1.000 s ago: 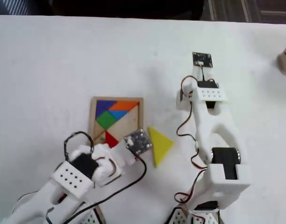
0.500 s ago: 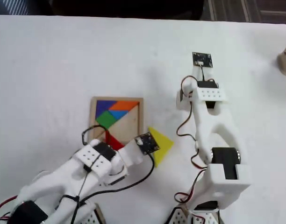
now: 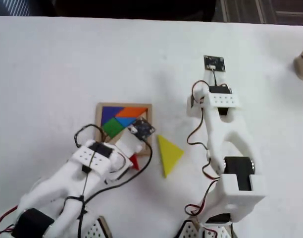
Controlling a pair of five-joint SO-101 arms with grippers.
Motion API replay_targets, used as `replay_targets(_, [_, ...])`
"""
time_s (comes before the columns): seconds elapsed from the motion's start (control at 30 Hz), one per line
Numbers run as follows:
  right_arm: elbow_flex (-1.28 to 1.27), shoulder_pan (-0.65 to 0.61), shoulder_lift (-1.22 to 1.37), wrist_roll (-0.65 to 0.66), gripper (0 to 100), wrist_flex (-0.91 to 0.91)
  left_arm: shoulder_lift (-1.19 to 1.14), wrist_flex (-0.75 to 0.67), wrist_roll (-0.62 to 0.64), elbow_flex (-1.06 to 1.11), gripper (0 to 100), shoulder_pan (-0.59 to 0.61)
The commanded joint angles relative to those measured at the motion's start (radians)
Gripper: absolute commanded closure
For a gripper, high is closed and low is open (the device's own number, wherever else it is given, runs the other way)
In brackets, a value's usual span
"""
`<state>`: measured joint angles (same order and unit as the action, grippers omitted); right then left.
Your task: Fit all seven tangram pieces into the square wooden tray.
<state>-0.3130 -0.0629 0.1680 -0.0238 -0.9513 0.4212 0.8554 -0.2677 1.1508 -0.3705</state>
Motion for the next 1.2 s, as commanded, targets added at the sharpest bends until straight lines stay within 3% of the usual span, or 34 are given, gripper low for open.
replay_targets(0.0, [0.046, 0.012, -0.010, -0.005, 97.7, 0.008, -0.015, -0.051, 0.012, -0.074, 98, 0.019])
replay_targets(0.3, [0.046, 0.013, -0.010, -0.005, 97.7, 0.007, -0.022, -0.127, 0.014, -0.080, 98, 0.019])
replay_targets(0.53, [0.046, 0.012, -0.010, -0.005, 97.7, 0.007, -0.022, -0.193, 0.124, -0.081, 98, 0.077])
replay_targets(1.17, [0.046, 0.012, -0.010, -0.005, 97.7, 0.007, -0.031, -0.342, 0.124, -0.080, 98, 0.064])
